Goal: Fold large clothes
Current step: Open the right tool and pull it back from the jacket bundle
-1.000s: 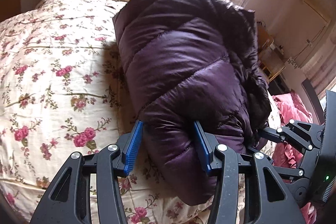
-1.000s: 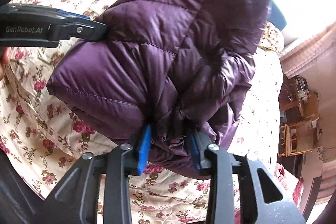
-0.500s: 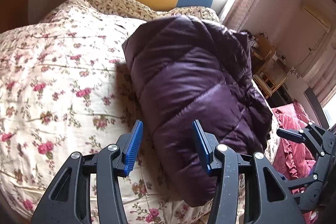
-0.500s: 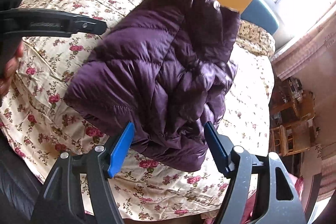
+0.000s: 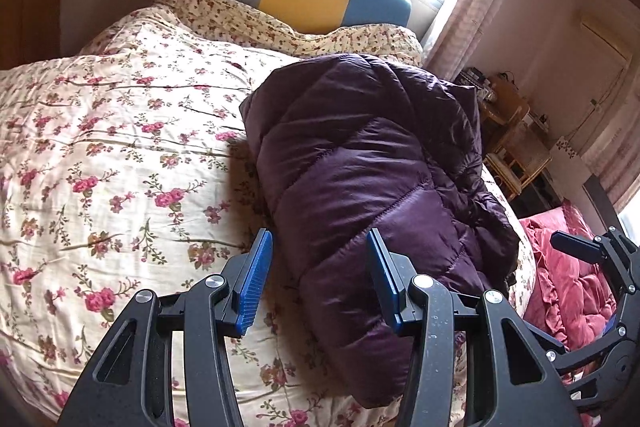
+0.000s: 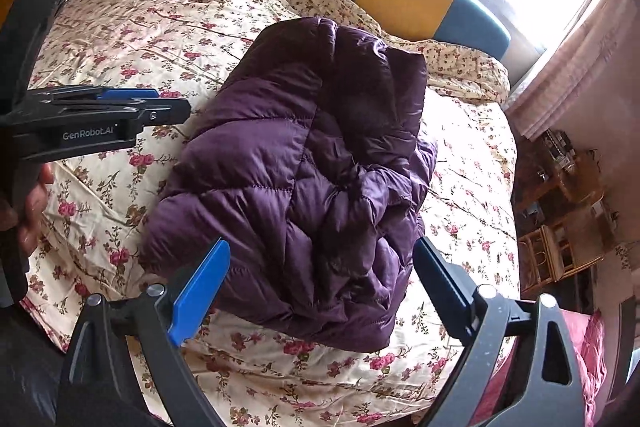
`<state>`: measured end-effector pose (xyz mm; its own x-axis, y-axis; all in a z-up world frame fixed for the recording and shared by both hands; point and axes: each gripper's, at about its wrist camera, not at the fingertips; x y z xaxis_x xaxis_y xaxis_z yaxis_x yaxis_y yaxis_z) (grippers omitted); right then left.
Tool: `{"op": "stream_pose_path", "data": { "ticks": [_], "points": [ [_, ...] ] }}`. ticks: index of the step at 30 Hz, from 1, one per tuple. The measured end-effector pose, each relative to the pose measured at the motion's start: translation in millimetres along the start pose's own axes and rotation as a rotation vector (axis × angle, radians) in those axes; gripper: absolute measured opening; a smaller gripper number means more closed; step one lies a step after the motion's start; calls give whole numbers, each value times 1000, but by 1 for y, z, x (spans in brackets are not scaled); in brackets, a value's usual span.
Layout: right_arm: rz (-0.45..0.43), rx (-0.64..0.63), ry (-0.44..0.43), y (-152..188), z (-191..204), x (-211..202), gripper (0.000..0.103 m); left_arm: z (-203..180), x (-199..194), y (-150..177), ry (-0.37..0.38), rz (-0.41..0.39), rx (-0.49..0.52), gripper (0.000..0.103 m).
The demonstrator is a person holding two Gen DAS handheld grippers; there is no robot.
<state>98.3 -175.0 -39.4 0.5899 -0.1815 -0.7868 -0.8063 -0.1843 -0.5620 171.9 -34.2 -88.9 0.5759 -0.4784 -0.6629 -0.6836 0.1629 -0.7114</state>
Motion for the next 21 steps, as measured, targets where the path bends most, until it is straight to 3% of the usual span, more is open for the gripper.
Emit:
{"op": "stream_pose_path", "data": {
  "ticks": [3,10,12,14,17,21],
  "points": [
    [-15,79,15,-6,-9,0,98,7,2,0,-16,2,-26,48],
    [-36,211,9,-24,-18,5,96,16,7,-2,-47,5,-54,48],
    [-39,222,19,-27,-18,6,90,18,6,-3,-59,0,-59,48],
    [-43,253,30,-29,-20,7,73,20,6,-4,-66,0,-58,48],
    [-39,308,27,-32,-25,12,56,21,8,-7,-72,-1,-56,48],
    [-49,357,35,-38,-30,17,55,18,11,-12,-74,-3,-53,48]
  ]
}}
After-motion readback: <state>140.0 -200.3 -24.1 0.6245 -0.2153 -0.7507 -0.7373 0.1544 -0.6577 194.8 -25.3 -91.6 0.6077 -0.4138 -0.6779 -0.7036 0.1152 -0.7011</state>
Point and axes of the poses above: each gripper's, at about its wrist camera, not at the fingertips, and x roughly the way its jaws point, z to its left, y to its underside, and after that the axes turned 10 degrees about x, right-handed
